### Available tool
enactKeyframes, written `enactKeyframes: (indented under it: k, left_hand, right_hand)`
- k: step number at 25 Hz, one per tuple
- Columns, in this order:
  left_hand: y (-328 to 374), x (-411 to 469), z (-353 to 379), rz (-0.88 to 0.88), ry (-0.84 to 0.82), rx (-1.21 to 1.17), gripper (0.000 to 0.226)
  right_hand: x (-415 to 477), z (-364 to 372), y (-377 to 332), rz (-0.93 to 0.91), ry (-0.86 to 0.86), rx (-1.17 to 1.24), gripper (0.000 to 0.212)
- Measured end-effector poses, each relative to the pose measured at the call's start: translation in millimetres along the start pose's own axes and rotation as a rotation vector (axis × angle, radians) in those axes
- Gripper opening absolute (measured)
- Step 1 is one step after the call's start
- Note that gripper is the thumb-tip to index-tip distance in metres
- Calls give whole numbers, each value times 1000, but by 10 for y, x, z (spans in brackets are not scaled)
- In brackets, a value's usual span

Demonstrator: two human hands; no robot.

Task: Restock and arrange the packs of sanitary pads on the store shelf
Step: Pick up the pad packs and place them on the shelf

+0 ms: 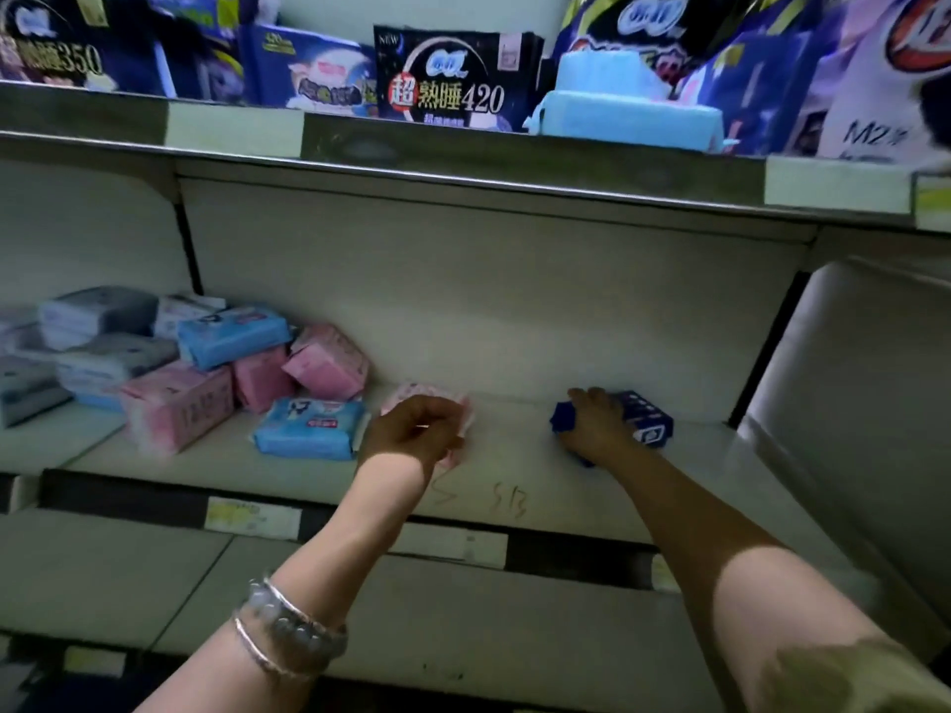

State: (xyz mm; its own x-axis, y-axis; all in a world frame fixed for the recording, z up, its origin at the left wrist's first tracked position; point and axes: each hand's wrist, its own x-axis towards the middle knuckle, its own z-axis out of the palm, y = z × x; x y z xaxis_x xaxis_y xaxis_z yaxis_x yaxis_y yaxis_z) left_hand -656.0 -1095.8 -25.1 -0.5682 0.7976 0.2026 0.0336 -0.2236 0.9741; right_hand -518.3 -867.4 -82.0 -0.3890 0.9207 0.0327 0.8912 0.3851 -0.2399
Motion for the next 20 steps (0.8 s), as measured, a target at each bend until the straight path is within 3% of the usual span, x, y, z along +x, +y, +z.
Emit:
enactKeyframes:
  k: [4, 8, 12, 17, 20]
  left_hand:
    - [-72, -7, 112, -49, 36, 99, 24]
    - [-188, -74, 279, -107, 23, 163, 22]
    - [-206, -143, 533, -99, -38, 217, 20]
    - [-240, -233, 806, -91, -104, 253, 18]
    - [-306, -265, 874, -88, -107, 288, 15]
  right_hand:
    - [93, 250, 145, 16, -110, -63, 68]
    - [45, 296, 219, -135, 67, -226, 60]
    - [-56, 257, 374, -257, 96, -126, 62]
    - [-318, 168, 535, -426, 139, 221, 63]
    - [-617, -112, 510, -386, 149, 775, 65]
